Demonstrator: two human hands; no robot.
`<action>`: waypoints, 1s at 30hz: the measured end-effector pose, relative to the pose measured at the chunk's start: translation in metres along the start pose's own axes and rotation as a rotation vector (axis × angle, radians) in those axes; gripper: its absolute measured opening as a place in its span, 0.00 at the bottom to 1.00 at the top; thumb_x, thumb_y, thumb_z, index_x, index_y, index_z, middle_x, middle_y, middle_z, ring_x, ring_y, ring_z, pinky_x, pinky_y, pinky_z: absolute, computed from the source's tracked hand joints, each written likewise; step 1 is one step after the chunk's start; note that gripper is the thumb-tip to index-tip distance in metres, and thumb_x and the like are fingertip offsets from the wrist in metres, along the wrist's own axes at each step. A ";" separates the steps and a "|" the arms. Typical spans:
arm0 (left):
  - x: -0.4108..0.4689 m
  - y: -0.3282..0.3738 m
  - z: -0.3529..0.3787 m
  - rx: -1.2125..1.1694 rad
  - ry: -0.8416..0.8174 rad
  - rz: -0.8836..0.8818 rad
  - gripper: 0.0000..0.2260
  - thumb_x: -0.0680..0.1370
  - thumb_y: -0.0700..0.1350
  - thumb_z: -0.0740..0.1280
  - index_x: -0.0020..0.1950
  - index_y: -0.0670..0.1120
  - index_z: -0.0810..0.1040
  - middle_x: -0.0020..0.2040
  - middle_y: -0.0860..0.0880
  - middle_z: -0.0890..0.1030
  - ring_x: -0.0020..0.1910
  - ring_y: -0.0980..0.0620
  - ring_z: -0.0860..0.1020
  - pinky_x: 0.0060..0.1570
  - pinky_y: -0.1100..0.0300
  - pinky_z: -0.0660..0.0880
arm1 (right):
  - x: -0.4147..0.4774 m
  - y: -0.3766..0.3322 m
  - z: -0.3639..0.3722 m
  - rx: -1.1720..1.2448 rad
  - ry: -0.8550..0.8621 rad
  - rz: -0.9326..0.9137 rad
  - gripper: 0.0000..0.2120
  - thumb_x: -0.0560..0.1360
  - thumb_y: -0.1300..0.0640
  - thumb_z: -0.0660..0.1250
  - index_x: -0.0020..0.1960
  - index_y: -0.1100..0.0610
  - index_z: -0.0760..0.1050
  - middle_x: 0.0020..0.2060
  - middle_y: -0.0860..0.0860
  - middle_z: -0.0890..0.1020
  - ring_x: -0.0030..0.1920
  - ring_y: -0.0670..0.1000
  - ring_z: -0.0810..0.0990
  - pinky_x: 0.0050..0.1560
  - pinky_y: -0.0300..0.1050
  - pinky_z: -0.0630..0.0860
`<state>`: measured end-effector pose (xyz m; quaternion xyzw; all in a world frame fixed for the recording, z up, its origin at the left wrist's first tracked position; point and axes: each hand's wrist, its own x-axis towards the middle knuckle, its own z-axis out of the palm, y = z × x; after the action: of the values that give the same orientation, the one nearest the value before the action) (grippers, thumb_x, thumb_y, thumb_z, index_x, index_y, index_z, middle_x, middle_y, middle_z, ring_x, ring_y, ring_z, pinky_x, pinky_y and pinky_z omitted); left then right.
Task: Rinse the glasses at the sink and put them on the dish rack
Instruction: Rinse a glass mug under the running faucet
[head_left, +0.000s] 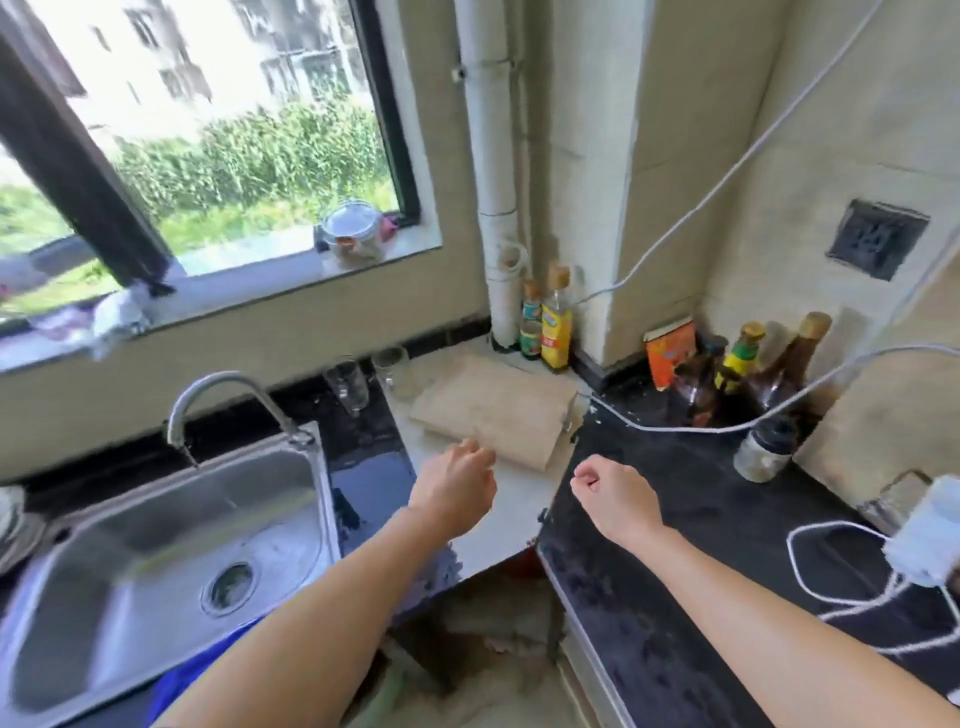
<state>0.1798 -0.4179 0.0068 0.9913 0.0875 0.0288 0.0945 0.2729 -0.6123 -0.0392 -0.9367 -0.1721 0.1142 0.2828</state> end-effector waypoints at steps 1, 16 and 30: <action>0.004 -0.015 -0.001 -0.004 0.007 -0.040 0.11 0.79 0.44 0.58 0.57 0.43 0.76 0.54 0.45 0.77 0.52 0.41 0.76 0.47 0.50 0.74 | 0.015 -0.012 0.006 -0.012 -0.024 -0.029 0.09 0.78 0.49 0.62 0.51 0.50 0.79 0.47 0.49 0.83 0.49 0.54 0.80 0.45 0.47 0.75; 0.003 -0.219 0.002 -0.102 0.021 -0.456 0.10 0.80 0.46 0.57 0.51 0.43 0.75 0.49 0.45 0.76 0.49 0.43 0.76 0.44 0.52 0.72 | 0.173 -0.199 0.137 -0.162 -0.272 -0.246 0.10 0.75 0.48 0.64 0.53 0.51 0.77 0.48 0.50 0.82 0.47 0.54 0.79 0.44 0.45 0.76; 0.033 -0.307 0.053 -0.284 -0.093 -0.550 0.11 0.79 0.45 0.58 0.56 0.44 0.76 0.53 0.45 0.78 0.52 0.43 0.76 0.49 0.52 0.72 | 0.357 -0.264 0.226 -0.079 -0.249 -0.048 0.50 0.65 0.44 0.77 0.78 0.48 0.53 0.76 0.56 0.59 0.74 0.60 0.62 0.68 0.61 0.67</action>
<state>0.1642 -0.1244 -0.1027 0.9077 0.3429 -0.0311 0.2400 0.4605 -0.1570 -0.1146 -0.9212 -0.2327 0.2161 0.2248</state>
